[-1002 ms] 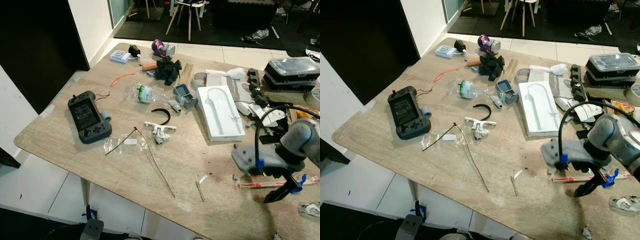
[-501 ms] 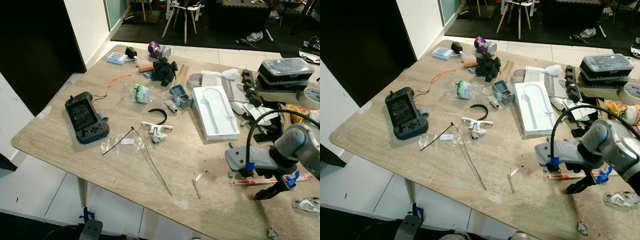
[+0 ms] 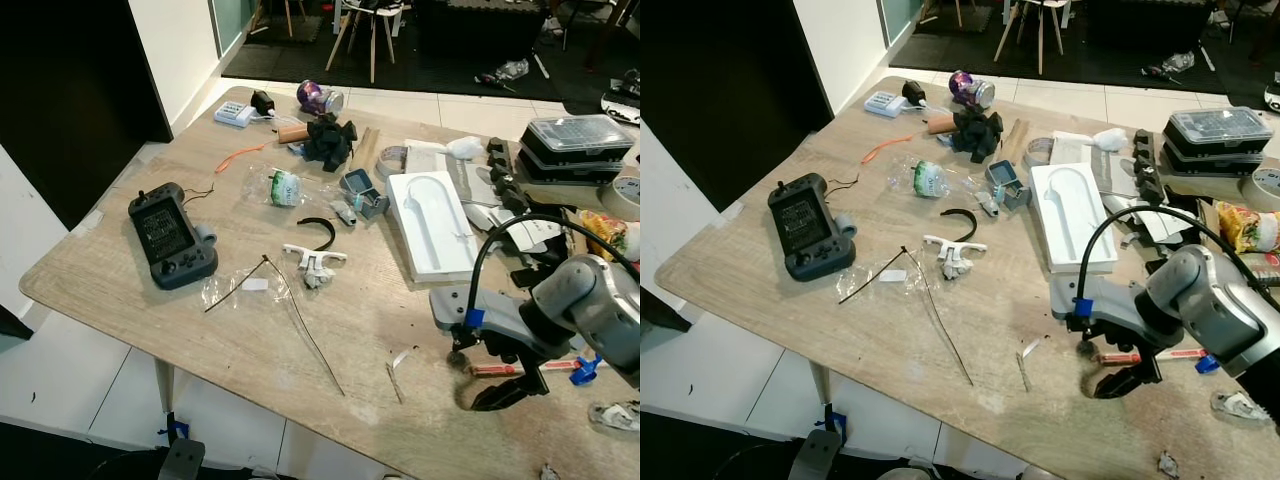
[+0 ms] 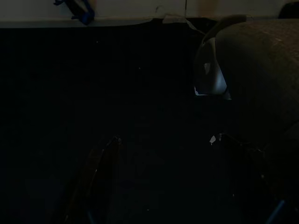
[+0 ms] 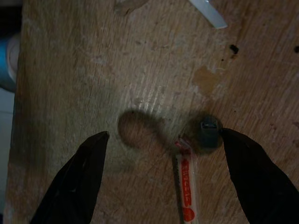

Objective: Picking trash to rubbish bin

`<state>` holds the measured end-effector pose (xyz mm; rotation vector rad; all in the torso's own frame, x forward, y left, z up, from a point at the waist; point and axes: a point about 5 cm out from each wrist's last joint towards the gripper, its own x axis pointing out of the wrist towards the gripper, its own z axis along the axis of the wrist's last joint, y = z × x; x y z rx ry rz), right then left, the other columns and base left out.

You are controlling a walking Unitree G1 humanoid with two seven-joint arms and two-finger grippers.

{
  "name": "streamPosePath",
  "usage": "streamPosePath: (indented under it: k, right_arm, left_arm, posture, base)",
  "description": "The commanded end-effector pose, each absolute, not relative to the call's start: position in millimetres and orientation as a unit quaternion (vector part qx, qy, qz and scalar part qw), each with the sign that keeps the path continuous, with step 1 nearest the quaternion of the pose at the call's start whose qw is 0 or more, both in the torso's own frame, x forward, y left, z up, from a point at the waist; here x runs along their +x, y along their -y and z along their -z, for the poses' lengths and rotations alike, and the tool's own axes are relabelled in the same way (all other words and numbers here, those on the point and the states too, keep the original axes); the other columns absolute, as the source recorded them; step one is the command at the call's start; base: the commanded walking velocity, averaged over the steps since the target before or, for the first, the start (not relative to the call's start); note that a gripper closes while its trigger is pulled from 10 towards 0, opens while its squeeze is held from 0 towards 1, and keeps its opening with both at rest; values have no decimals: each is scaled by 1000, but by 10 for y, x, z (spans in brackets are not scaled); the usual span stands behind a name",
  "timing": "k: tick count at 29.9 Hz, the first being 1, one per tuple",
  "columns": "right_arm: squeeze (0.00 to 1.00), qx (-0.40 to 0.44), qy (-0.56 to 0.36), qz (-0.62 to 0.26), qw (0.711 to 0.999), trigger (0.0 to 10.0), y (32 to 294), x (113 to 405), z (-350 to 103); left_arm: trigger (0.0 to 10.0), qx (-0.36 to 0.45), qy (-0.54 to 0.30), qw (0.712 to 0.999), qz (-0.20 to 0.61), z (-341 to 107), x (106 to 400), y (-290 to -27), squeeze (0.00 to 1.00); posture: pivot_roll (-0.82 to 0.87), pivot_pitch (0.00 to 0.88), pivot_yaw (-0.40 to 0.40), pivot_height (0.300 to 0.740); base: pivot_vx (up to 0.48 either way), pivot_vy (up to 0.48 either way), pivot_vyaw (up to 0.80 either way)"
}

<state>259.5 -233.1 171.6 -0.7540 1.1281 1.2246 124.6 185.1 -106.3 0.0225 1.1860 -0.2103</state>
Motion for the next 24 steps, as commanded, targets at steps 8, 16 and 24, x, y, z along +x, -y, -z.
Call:
streamPosePath:
  k: [8,16,24]
  right_arm:
    - [0,-362,-553,-520,541,10000,2523,2394,-1563]
    - [0,-392,-568,-486,536,10000,2696,2378,-1596]
    - [0,-435,-582,-429,537,10000,2910,2396,-1652]
  left_arm:
    - [10000,-53,-568,803,173,1119,1110,-1291,0]
    - [10000,-53,-568,802,174,1120,1104,-1289,0]
    - [10000,-52,-569,802,174,1122,1097,-1291,0]
  posture:
    - [-124,163,-53,740]
    - [-131,164,-54,740]
    - [-130,163,-54,740]
  base:
    - [0,0,0]
    - [0,0,0]
    - [0,0,0]
